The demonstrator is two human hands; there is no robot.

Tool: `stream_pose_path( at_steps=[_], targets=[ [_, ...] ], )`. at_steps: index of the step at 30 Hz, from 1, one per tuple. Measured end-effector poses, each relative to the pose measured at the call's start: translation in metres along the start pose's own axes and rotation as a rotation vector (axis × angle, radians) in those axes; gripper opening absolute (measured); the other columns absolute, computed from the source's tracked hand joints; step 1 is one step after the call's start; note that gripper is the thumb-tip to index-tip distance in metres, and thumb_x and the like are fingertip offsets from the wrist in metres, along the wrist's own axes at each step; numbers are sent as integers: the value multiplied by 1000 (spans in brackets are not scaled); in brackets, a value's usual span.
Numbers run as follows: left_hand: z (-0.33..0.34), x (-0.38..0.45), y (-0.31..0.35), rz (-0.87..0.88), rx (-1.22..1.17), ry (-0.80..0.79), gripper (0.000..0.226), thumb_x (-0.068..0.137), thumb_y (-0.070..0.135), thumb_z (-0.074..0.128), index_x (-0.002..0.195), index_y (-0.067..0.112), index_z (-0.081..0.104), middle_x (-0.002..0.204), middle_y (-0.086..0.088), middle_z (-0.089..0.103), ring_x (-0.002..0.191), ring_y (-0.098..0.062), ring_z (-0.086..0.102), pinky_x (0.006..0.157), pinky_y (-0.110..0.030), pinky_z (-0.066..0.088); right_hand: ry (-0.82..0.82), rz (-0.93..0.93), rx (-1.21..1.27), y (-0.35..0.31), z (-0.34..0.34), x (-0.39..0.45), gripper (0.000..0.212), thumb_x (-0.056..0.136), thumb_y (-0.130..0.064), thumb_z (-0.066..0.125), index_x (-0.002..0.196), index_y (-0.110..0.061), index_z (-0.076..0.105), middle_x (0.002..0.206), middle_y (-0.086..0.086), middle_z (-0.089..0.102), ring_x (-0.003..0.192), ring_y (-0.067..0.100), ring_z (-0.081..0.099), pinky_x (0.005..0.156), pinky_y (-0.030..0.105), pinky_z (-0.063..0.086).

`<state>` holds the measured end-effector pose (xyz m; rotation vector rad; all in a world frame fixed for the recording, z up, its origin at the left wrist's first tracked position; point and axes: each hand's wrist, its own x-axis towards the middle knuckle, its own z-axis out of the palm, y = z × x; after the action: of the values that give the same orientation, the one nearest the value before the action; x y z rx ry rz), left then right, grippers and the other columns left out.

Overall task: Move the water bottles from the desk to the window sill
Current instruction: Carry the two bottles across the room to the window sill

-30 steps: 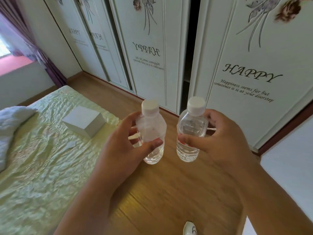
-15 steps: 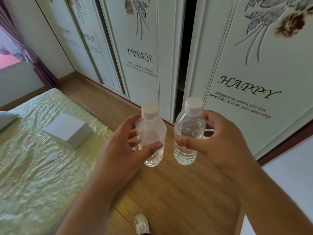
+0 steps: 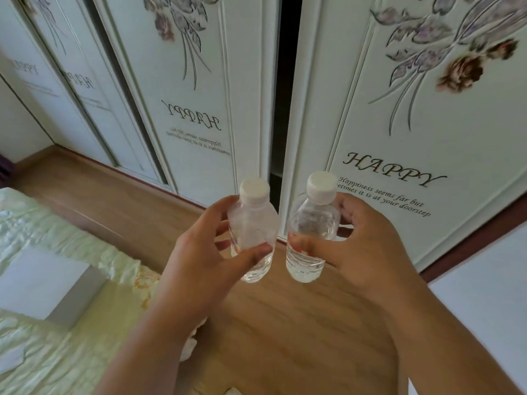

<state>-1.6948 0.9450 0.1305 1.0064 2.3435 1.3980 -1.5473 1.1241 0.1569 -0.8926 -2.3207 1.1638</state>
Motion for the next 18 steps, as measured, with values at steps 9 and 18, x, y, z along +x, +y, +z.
stream_pose_path(
  at_steps=[9,18],
  targets=[
    [-48,64,-39,-25,-11,17,91,63,61,84,143,48,44,129,23,63,115,-2,64,98,-37,57,-9,2,-7,-26,55,64,78,61,-57,90,129,-42,56,119,-24,67,102,-12,58,77,10,39],
    [-81,108,-76,-162,13,157,91,63,60,85,144,47,45,126,28,63,114,0,64,97,-31,56,-163,-104,15,-42,109,152,73,66,-55,88,129,-42,53,121,-24,64,98,-6,60,72,5,37]
  ],
)
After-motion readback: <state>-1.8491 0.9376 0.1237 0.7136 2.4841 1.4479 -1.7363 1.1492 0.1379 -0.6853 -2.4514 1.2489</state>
